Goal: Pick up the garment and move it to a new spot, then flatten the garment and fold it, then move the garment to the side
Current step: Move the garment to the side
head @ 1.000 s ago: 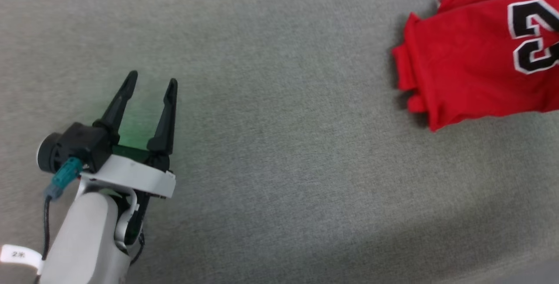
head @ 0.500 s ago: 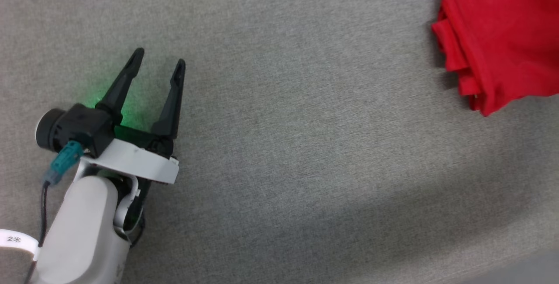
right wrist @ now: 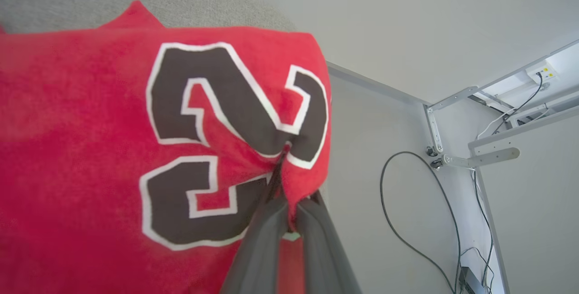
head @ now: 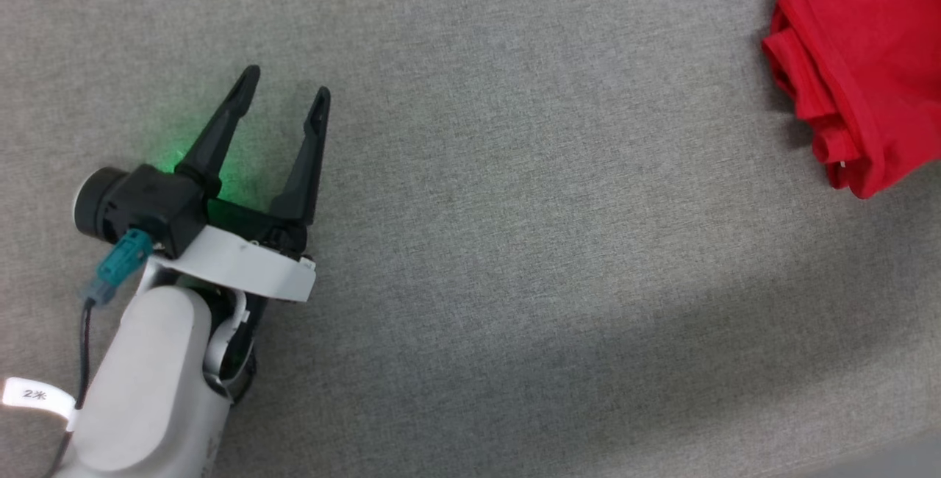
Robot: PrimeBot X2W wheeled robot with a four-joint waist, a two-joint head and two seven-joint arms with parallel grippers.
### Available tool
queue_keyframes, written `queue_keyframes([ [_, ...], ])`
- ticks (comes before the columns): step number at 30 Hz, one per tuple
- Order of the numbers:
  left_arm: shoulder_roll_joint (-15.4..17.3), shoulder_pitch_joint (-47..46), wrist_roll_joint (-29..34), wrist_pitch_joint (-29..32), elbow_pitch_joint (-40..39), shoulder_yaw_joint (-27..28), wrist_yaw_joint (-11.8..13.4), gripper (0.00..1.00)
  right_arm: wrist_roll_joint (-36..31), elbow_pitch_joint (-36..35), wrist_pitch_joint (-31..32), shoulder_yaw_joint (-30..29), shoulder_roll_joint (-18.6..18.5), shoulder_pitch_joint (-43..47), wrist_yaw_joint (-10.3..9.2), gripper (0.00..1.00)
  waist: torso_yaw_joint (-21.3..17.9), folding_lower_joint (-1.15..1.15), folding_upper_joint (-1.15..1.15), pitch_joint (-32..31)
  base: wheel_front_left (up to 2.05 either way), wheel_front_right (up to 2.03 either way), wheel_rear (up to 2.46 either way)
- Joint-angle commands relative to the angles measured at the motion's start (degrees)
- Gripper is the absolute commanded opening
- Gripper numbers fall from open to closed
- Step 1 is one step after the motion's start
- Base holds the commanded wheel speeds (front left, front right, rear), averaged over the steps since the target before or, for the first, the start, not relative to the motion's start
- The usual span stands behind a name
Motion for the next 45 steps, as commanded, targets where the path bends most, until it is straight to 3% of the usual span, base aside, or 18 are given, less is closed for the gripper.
queue_keyframes([
  [1,0.32,0.29,-0.19,0.04,1.53,0.14,0.36,1.0,0.85,0.62,-0.15,0.42,0.45,-0.63,-0.07,0.18,0.13,0.0,0.0,-0.17,0.0,0.0,0.0],
  [2,0.24,0.34,-0.27,0.02,1.67,0.04,0.35,1.0,1.17,1.04,-0.23,0.64,0.6,-0.84,-0.07,0.35,0.21,0.0,0.0,-0.32,0.0,0.0,0.0],
  [4,0.14,0.52,-0.45,-0.07,2.01,-0.09,0.33,1.0,2.26,1.76,0.06,1.04,0.94,-1.17,-0.07,0.56,0.35,0.0,0.0,-0.82,0.0,0.0,0.0],
  [6,0.03,0.79,-0.62,-0.26,2.34,-0.19,0.32,1.0,3.22,2.24,0.52,1.6,1.11,-1.22,-0.07,0.95,0.5,0.0,0.0,-1.51,0.0,0.0,0.0],
  [7,-0.03,0.94,-0.66,-0.31,2.5,-0.25,0.3,1.0,3.77,2.33,0.84,1.97,1.06,-1.18,-0.07,1.0,0.59,0.0,0.0,-1.91,0.0,0.0,0.0],
  [17,-1.21,1.94,-1.71,-1.02,3.84,-0.47,0.16,1.0,7.93,2.61,1.58,4.04,-0.69,-0.97,-0.07,1.0,2.23,0.0,0.0,-7.03,0.0,0.0,0.0],
  [33,-3.24,10.26,-2.64,-1.19,4.75,4.09,0.22,1.0,11.82,-1.73,-6.26,5.46,0.13,6.92,-0.07,1.0,7.41,0.0,0.0,-19.78,0.0,0.0,0.0],
  [41,-4.0,15.61,-2.31,-1.2,4.65,7.52,0.06,1.0,12.07,-4.23,-7.95,2.04,1.47,13.95,-0.07,1.0,10.3,0.0,0.0,-24.82,0.0,0.0,0.0],
  [45,-4.38,18.44,-1.88,-1.2,4.25,9.6,-0.01,1.0,9.54,-7.8,-8.02,-4.2,1.97,19.01,-0.07,1.0,11.66,0.0,0.0,-26.77,0.0,0.0,0.0],
])
